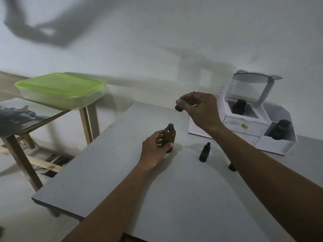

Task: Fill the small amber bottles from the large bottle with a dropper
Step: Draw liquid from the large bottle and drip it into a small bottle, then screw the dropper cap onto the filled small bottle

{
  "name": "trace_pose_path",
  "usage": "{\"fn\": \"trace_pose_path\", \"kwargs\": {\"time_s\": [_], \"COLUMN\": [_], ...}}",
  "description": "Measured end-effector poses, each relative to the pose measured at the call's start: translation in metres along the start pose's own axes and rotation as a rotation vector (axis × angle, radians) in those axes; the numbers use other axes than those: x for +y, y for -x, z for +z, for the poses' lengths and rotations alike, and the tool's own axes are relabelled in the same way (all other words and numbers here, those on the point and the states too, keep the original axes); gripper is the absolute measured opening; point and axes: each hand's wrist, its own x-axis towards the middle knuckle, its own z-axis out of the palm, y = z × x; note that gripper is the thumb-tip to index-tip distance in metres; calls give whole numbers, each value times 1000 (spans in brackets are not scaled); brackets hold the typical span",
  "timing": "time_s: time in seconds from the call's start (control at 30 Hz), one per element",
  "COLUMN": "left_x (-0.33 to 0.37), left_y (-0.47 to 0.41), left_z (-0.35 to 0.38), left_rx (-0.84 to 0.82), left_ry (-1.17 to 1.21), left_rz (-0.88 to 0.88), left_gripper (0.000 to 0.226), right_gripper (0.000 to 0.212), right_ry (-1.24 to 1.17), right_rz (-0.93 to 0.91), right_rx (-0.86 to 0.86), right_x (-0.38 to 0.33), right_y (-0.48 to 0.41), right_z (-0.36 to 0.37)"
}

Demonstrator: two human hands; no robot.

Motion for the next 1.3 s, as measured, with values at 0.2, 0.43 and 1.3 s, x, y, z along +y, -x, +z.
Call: {"fn": "trace_pose_path", "kwargs": {"time_s": [0.2,0.43,1.3], "left_x": [3,5,90], "left_y": [2,2,109], "left_z": [0,-1,160], "left_rx": [-1,-14,-316], "left_ry": [-24,-64,60], "left_rz": [-5,-7,-50], "left_gripper": [57,57,19], "right_gripper": [17,17,56], "right_ry": [94,83,646], "right_rz": [28,72,347], "right_rx": [-129,-133,-551], "right_x": [23,36,114], "right_y": [12,27,214], "right_z": [26,41,-256]}}
